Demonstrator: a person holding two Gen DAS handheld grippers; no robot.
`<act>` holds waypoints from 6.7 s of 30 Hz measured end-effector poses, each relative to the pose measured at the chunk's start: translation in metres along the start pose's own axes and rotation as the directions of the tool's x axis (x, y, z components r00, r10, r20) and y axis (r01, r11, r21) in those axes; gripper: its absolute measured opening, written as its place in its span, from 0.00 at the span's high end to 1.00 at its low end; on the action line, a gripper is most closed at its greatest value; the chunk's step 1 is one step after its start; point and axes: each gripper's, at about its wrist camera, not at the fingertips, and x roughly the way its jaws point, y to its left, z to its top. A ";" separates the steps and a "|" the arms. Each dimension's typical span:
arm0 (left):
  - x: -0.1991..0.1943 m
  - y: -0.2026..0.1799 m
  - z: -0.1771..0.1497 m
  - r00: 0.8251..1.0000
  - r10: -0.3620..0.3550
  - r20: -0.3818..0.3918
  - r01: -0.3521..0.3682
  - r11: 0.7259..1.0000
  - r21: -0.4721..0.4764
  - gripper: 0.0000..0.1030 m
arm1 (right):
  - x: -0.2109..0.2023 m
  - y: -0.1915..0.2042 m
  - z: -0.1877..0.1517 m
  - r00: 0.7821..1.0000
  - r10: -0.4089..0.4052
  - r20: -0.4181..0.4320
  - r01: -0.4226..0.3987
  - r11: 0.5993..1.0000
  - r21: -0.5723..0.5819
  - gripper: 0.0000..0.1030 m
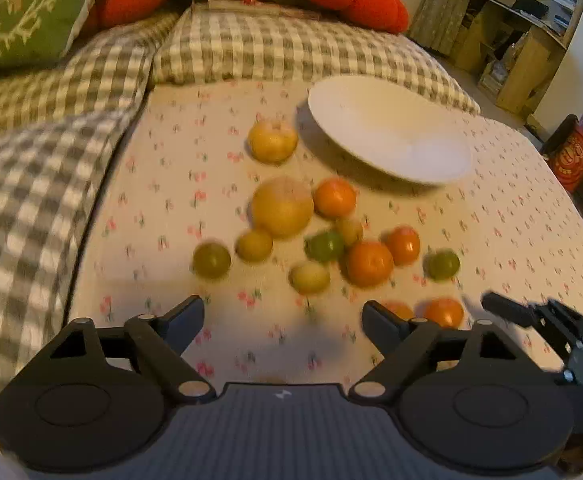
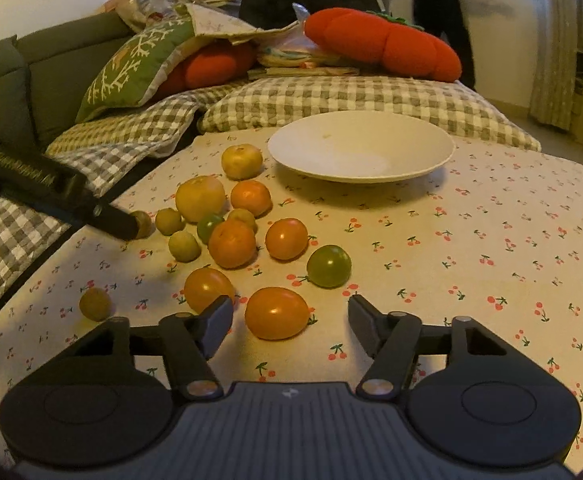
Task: Organize fruits
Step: 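Grasp the small brown fruit with the left tool while the right tool grasps an orange cherry tomato, then carry both held fruits over the white plate with both tools, then open both tools to drop the fruits onto the white plate, then move both open tools back over the fruit cluster, then grasp a dark green fruit with the left tool while the right tool grasps an orange tomato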
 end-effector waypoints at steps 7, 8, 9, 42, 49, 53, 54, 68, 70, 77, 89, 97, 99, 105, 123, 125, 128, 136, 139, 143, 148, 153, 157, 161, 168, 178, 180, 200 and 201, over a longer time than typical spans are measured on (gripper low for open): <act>0.000 0.009 -0.028 0.998 0.010 -0.063 -0.013 0.999 -0.052 0.29 | 0.001 0.008 0.008 1.000 -0.016 0.002 0.016 0.999 -0.038 0.43; 0.005 0.007 -0.029 0.997 0.012 -0.080 -0.016 0.999 -0.041 0.31 | 0.002 0.011 0.008 1.000 -0.021 0.002 0.021 0.999 -0.049 0.43; 0.009 0.006 -0.029 0.996 0.013 -0.094 -0.016 0.999 -0.031 0.35 | 0.003 0.013 0.008 1.000 -0.031 0.002 0.031 0.997 -0.065 0.43; 0.012 -0.015 -0.030 0.999 0.034 -0.016 -0.032 0.993 0.116 0.76 | 0.009 0.009 0.015 0.999 -0.031 -0.015 0.031 0.999 -0.031 0.67; 0.002 -0.022 -0.017 0.998 0.031 0.061 -0.039 0.991 0.129 0.76 | -0.003 -0.011 0.030 0.999 -0.035 0.024 0.035 0.999 -0.002 0.67; 0.001 -0.024 -0.007 0.996 0.022 0.087 -0.032 0.992 0.120 0.76 | -0.008 -0.028 0.036 0.999 -0.027 0.037 0.026 0.999 0.040 0.67; -0.001 -0.025 -0.004 0.995 0.019 0.098 -0.031 0.992 0.119 0.76 | -0.009 -0.032 0.038 0.999 -0.028 0.041 0.027 0.999 0.046 0.67; 0.004 -0.059 0.049 0.978 -0.042 0.205 0.005 0.984 0.177 0.76 | -0.006 -0.070 0.064 0.995 -0.034 0.097 0.027 0.997 0.072 0.67; 0.008 -0.062 0.058 0.976 -0.050 0.213 0.013 0.985 0.170 0.76 | -0.001 -0.074 0.067 0.995 -0.029 0.094 0.022 0.997 0.074 0.67; 0.039 -0.074 0.086 0.975 -0.086 0.205 0.056 0.987 0.149 0.76 | 0.023 -0.082 0.082 0.996 0.004 0.089 -0.009 0.998 0.064 0.67; 0.090 -0.088 0.114 0.980 -0.064 0.190 0.039 0.990 0.135 0.76 | 0.075 -0.079 0.100 1.000 0.014 0.028 -0.014 1.000 -0.019 0.67; 0.106 -0.087 0.119 0.986 -0.042 0.164 0.022 0.993 0.120 0.76 | 0.089 -0.083 0.098 1.000 -0.002 -0.003 0.002 1.000 -0.015 0.67; 0.107 -0.087 0.119 0.986 -0.040 0.163 0.020 0.992 0.123 0.76 | 0.090 -0.082 0.099 1.000 -0.001 -0.003 0.001 1.000 -0.021 0.67; 0.114 -0.088 0.122 0.987 -0.049 0.155 0.030 0.992 0.122 0.76 | 0.097 -0.083 0.103 1.000 -0.021 -0.004 0.021 0.999 -0.026 0.67; 0.128 -0.093 0.124 0.989 -0.038 0.143 0.018 0.990 0.140 0.73 | 0.096 -0.081 0.107 0.999 -0.047 0.013 0.047 0.998 -0.048 0.63; 0.127 -0.093 0.123 0.989 -0.043 0.141 0.022 0.989 0.144 0.70 | 0.092 -0.081 0.106 0.999 -0.053 0.013 0.053 0.998 -0.045 0.63; 0.120 -0.090 0.121 0.989 -0.038 0.145 0.018 0.990 0.141 0.61 | 0.085 -0.080 0.106 0.998 -0.056 0.015 0.056 0.998 -0.035 0.63; 0.083 -0.088 0.114 0.985 -0.031 0.172 0.007 0.990 0.140 0.44 | 0.055 -0.065 0.103 0.998 -0.057 0.033 0.058 0.998 -0.040 0.58; 0.067 -0.086 0.108 0.983 -0.028 0.181 0.004 0.991 0.134 0.41 | 0.044 -0.057 0.101 0.998 -0.057 0.034 0.058 0.997 -0.047 0.56; 0.050 -0.082 0.097 0.984 -0.008 0.181 -0.015 0.992 0.125 0.39 | 0.031 -0.051 0.096 0.998 -0.057 0.037 0.058 0.998 -0.035 0.53; 0.031 -0.072 0.081 0.984 -0.002 0.177 -0.013 0.997 0.081 0.38 | 0.017 -0.046 0.084 0.998 -0.047 0.038 0.046 0.999 0.005 0.51; 0.014 -0.065 0.058 0.986 0.014 0.164 -0.024 0.998 0.057 0.37 | 0.005 -0.040 0.071 0.999 -0.038 0.023 0.037 0.999 0.034 0.51; 0.003 -0.060 0.040 0.988 0.020 0.152 -0.028 0.998 0.048 0.37 | -0.006 -0.033 0.063 1.000 -0.023 0.021 0.022 0.999 0.046 0.51; -0.006 -0.051 0.024 0.991 0.027 0.134 -0.029 1.000 0.012 0.37 | -0.016 -0.025 0.055 1.000 -0.009 0.019 0.009 0.999 0.046 0.51; -0.019 -0.032 -0.003 0.992 0.039 0.120 -0.034 0.998 -0.048 0.37 | -0.028 -0.007 0.039 1.000 0.028 0.003 -0.028 0.999 0.030 0.43; -0.021 -0.009 -0.022 0.992 0.069 0.104 -0.059 0.993 -0.099 0.37 | -0.023 0.015 0.020 0.997 0.062 -0.047 -0.062 0.998 0.005 0.42; -0.019 -0.005 -0.023 0.992 0.072 0.100 -0.061 0.992 -0.109 0.37 | -0.019 0.018 0.019 0.996 0.064 -0.057 -0.064 0.998 -0.003 0.41; -0.008 0.031 -0.007 0.999 0.033 0.044 -0.021 0.971 -0.239 0.34 | 0.003 0.030 0.014 0.991 0.091 -0.095 -0.092 0.996 -0.006 0.37; -0.009 0.040 -0.007 0.998 0.025 0.051 -0.009 0.960 -0.279 0.34 | 0.004 0.030 0.013 0.991 0.092 -0.095 -0.093 0.996 -0.005 0.37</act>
